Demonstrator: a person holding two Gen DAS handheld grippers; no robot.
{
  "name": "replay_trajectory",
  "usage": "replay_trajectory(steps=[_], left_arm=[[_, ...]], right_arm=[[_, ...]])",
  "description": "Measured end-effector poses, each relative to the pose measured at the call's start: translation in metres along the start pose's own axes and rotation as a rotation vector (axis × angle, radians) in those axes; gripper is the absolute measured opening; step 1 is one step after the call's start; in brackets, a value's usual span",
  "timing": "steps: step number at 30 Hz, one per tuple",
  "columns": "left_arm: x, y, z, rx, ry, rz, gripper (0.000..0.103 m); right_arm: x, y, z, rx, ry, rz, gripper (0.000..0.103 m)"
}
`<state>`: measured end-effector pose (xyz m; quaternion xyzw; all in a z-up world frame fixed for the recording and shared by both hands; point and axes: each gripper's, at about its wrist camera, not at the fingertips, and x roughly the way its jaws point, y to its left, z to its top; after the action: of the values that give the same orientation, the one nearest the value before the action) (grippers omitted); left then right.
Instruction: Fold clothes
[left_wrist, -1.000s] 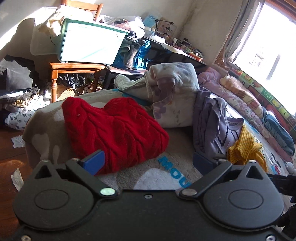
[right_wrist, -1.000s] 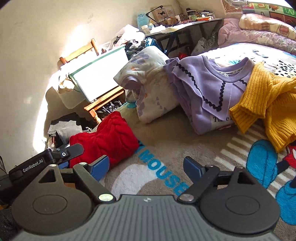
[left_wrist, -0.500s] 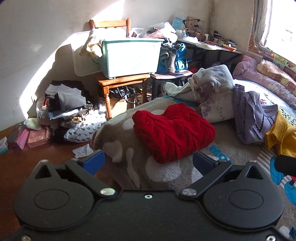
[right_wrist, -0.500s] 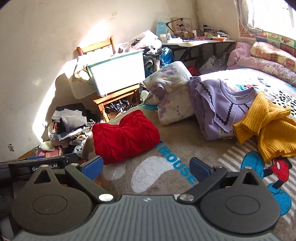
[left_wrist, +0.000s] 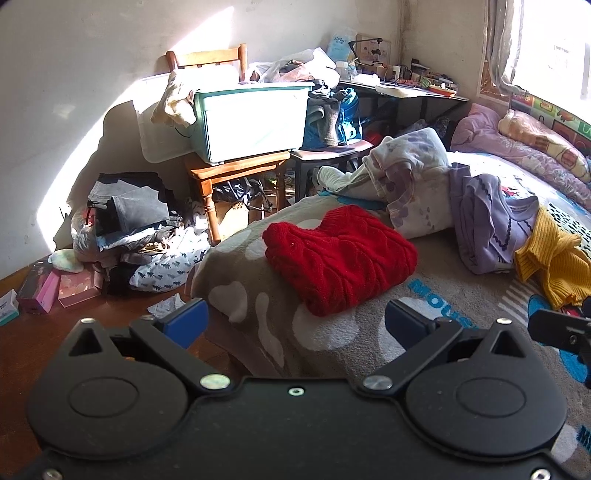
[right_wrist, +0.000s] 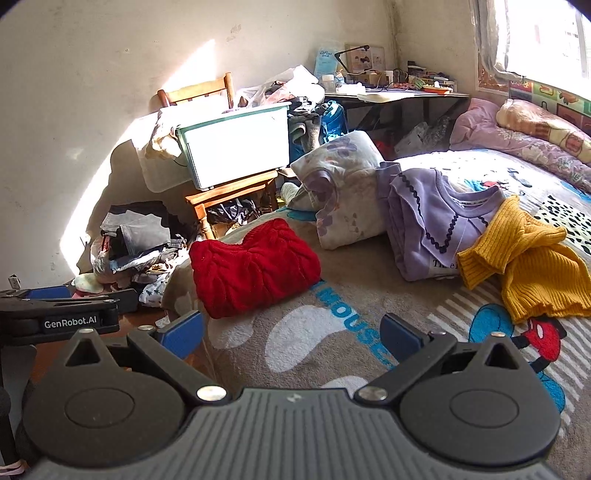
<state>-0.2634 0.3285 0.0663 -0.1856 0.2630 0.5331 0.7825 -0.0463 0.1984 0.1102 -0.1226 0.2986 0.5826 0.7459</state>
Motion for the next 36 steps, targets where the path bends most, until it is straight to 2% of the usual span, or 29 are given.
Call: replay_trajectory(steps=[11, 18, 36], left_arm=[[-0.011, -0.006, -0.003, 0.038, -0.009, -0.024, 0.103], [-0.011, -0.010, -0.006, 0.056, 0.003, -0.069, 0.103], [-0.014, -0.013, -0.009, 0.048, -0.006, -0.083, 0.103]], right_arm=[[0.001, 0.003, -0.005, 0.001, 0.010, -0.019, 0.101], [0.005, 0.002, -0.012, 0.005, 0.030, -0.022, 0.101], [0.009, 0.002, -0.018, 0.003, 0.039, -0.011, 0.102]])
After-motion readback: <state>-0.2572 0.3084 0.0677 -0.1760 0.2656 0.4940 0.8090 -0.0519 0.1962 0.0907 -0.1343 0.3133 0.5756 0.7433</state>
